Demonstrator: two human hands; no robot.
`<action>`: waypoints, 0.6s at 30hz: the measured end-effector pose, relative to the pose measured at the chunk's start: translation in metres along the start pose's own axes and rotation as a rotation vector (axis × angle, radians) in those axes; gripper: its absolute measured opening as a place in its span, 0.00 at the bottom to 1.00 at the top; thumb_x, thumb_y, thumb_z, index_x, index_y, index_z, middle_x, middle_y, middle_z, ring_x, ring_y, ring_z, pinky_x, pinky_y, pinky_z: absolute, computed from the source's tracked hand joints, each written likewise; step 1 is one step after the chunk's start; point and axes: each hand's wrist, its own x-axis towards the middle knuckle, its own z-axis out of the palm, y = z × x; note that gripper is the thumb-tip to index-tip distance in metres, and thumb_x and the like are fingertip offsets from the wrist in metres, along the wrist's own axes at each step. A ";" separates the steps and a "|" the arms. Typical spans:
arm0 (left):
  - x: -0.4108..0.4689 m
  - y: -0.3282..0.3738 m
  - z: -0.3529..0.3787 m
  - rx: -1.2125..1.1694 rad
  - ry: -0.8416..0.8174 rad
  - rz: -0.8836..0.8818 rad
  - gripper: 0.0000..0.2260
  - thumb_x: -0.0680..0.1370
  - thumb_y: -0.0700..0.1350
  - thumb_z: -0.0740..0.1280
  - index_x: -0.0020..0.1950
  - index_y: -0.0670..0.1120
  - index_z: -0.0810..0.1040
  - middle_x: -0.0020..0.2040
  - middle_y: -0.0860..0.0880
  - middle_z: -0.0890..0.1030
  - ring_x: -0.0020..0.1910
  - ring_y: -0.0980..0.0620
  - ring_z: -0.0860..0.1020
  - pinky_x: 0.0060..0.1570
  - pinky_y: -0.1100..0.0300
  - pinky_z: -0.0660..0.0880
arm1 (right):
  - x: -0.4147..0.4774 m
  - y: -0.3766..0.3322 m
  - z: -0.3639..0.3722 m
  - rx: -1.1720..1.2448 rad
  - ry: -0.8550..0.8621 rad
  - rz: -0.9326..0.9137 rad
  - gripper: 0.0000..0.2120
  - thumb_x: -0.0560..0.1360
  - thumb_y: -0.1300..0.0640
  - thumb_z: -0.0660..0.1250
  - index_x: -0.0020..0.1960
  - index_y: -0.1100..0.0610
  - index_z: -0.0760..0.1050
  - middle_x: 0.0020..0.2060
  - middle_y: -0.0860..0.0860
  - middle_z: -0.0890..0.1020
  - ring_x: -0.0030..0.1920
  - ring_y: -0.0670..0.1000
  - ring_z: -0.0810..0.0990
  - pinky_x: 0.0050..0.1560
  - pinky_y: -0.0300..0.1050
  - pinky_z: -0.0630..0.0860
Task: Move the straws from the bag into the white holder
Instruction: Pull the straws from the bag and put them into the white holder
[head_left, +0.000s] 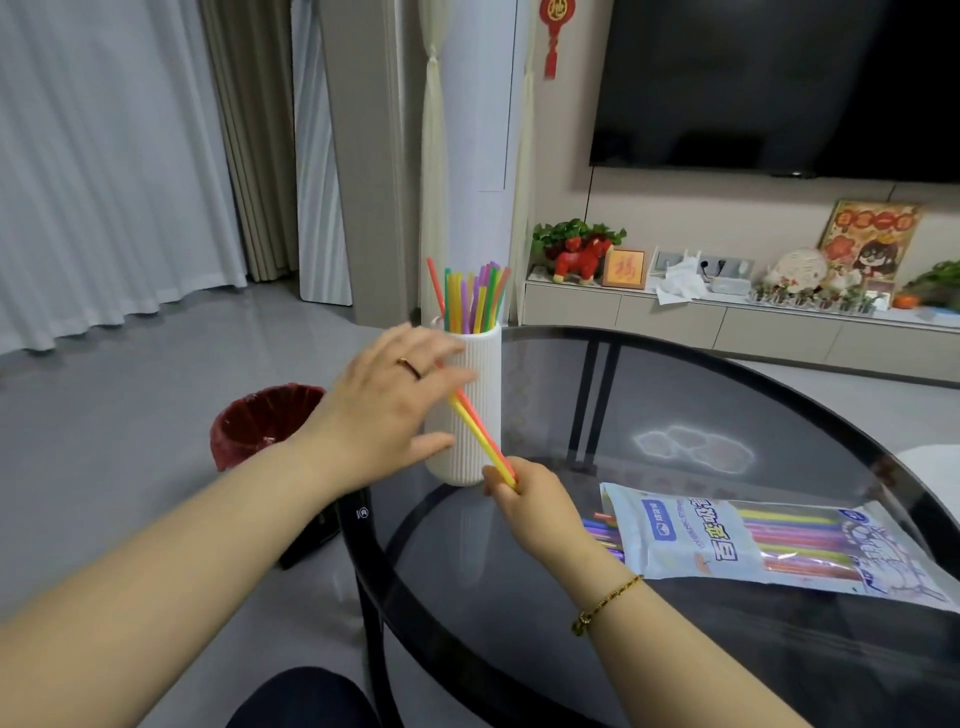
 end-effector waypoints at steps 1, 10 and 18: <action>-0.001 0.002 0.004 -0.224 0.017 -0.223 0.31 0.60 0.46 0.78 0.61 0.43 0.73 0.59 0.43 0.77 0.58 0.43 0.76 0.61 0.47 0.71 | 0.000 0.001 0.001 0.062 0.015 0.028 0.14 0.77 0.53 0.55 0.34 0.53 0.69 0.27 0.47 0.69 0.27 0.46 0.66 0.28 0.38 0.63; 0.039 0.031 0.036 -1.689 0.033 -1.020 0.07 0.76 0.45 0.63 0.38 0.47 0.74 0.21 0.56 0.73 0.24 0.59 0.70 0.25 0.70 0.71 | 0.006 -0.019 0.020 0.447 0.026 0.086 0.16 0.75 0.55 0.59 0.29 0.54 0.63 0.22 0.47 0.64 0.18 0.41 0.60 0.20 0.32 0.60; 0.053 0.043 0.040 -1.602 0.053 -0.925 0.14 0.74 0.49 0.66 0.28 0.50 0.71 0.17 0.56 0.67 0.19 0.60 0.64 0.23 0.68 0.65 | 0.007 -0.022 0.011 0.498 0.018 -0.019 0.14 0.72 0.60 0.63 0.29 0.57 0.64 0.24 0.52 0.67 0.19 0.41 0.67 0.24 0.29 0.68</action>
